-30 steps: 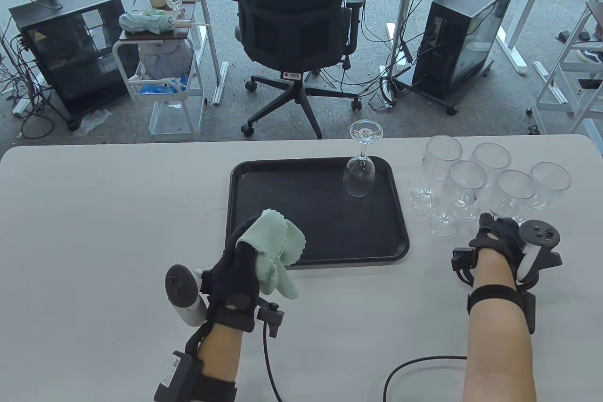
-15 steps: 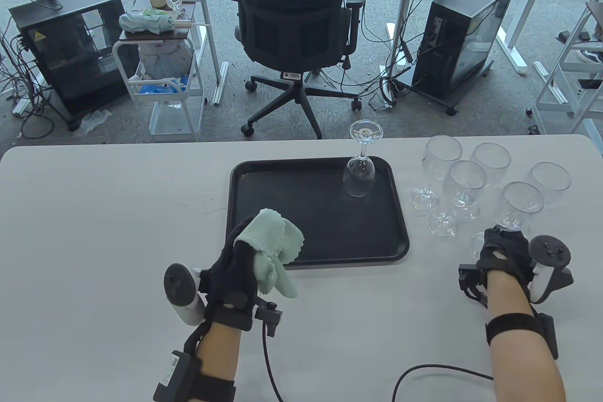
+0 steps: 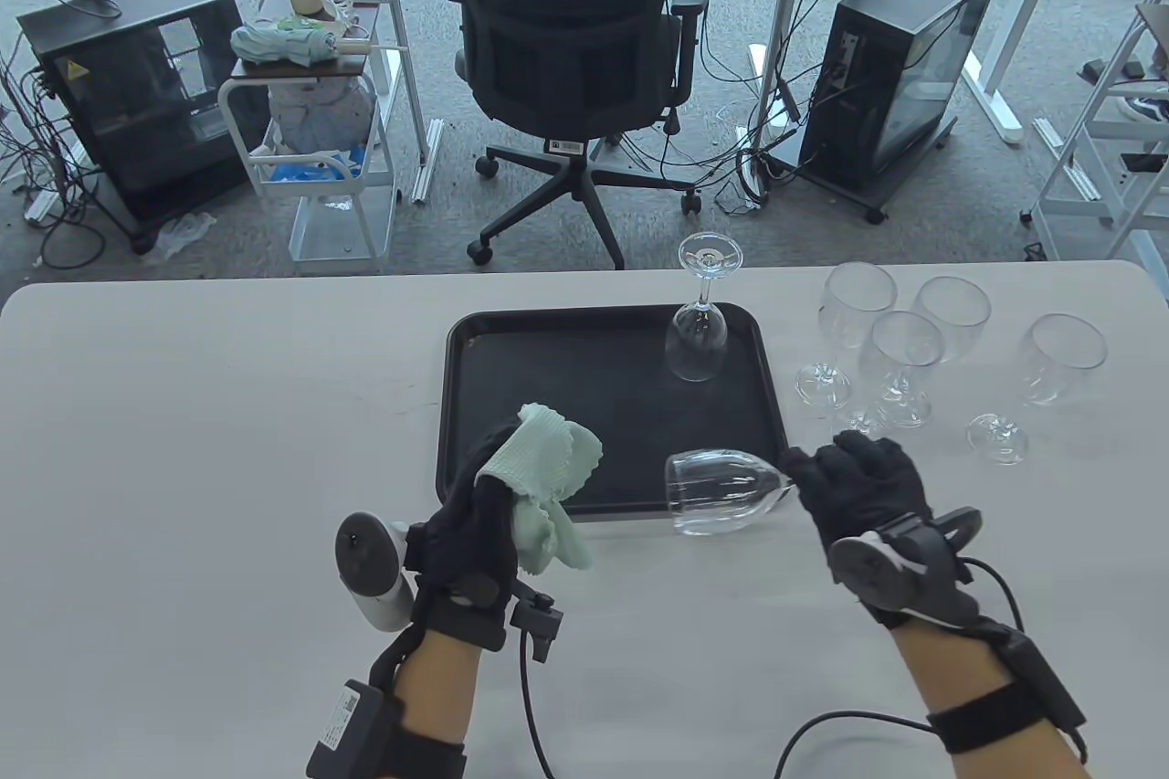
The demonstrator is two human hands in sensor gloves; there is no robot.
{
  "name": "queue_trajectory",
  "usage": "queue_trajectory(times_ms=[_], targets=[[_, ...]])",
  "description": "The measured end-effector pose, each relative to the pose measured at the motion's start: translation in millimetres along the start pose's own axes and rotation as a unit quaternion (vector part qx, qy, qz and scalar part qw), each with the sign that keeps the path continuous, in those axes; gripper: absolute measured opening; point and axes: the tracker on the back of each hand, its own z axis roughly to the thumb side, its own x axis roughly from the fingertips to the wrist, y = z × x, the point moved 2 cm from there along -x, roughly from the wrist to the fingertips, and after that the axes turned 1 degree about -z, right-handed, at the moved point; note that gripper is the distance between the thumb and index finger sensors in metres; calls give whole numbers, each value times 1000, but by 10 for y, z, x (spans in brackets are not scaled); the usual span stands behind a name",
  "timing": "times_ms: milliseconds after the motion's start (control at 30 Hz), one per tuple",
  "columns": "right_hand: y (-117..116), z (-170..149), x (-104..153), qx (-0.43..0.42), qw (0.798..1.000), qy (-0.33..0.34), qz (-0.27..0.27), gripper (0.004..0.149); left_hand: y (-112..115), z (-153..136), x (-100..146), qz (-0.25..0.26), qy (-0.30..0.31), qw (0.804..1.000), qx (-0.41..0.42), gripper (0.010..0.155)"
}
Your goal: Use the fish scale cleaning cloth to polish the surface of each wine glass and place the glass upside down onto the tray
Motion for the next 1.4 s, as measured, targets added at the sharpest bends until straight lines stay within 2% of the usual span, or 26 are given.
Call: queue_trajectory(times_ms=[167, 300, 400, 500, 567, 633, 700, 733, 767, 800, 833, 867, 900, 933, 967, 1033, 1067, 1133, 1167, 1200, 1267, 1333, 1367, 1400], targets=[[120, 570, -243, -24, 999, 18, -35, 48, 110, 52, -3, -35, 24, 999, -35, 57], [197, 807, -312, -38, 998, 6, -53, 48, 158, 31, 0, -56, 27, 996, -68, 57], [292, 864, -285, -74, 993, -8, -90, 48, 149, -14, 4, -57, 19, 995, -83, 58], [322, 922, -226, -57, 992, 1, -114, 48, 175, -56, 13, -63, 8, 996, -59, 63], [296, 934, -178, -62, 991, 8, -121, 49, 172, -52, 30, -44, 7, 995, -94, 64], [277, 886, -139, -104, 986, 30, -123, 48, 138, -47, 42, -7, 13, 994, -106, 60], [251, 728, -61, -180, 972, 48, -146, 64, 113, -49, 50, 2, 8, 995, -96, 59], [222, 602, -19, -215, 962, 36, -163, 72, 104, -47, 45, 7, 8, 996, -89, 58], [151, 432, 25, -261, 951, -11, -167, 78, 95, -47, 42, -1, 7, 996, -86, 58], [107, 368, 38, -285, 945, -31, -159, 83, 91, -51, 44, 1, 5, 997, -80, 58], [-16, 235, 54, -358, 923, -68, -127, 88, 92, -59, 39, 2, 1, 998, -69, 58], [-92, 159, 67, -409, 901, -82, -117, 87, 100, -68, 36, -6, -2, 998, -61, 57], [-207, 83, 67, -501, 853, -85, -119, 88, 128, -79, 39, -18, -7, 998, -53, 58], [-247, 88, 45, -547, 827, -71, -107, 86, 154, -89, 45, -16, -11, 998, -52, 57], [-261, 101, 37, -564, 817, -67, -99, 82, 174, -83, 46, -18, -7, 998, -54, 58], [-292, 90, 30, -565, 811, -96, -113, 74, 207, -54, 46, -33, 11, 997, -66, 58], [-322, 93, 14, -579, 805, -96, -91, 74, 222, -22, 56, -31, 23, 997, -70, 59], [-434, 104, 16, -624, 766, -155, -15, 77, 244, 47, 55, -35, 60, 991, -110, 61], [-481, 135, 33, -670, 725, -156, 33, 78, 230, 60, 57, -31, 64, 988, -137, 61], [-475, 140, 31, -674, 723, -146, 32, 79, 218, 52, 54, -31, 62, 988, -139, 60], [-347, 147, 13, -580, 809, -91, -35, 84, 192, 2, 48, -35, 44, 991, -118, 59], [-199, 185, 17, -463, 881, -19, -98, 93, 167, -56, 48, -23, 19, 996, -87, 59], [-125, 210, 35, -404, 906, 18, -127, 95, 165, -98, 43, -28, -3, 998, -64, 58], [-81, 219, 46, -374, 915, 37, -143, 96, 170, -136, 46, -38, -22, 998, -46, 59]])
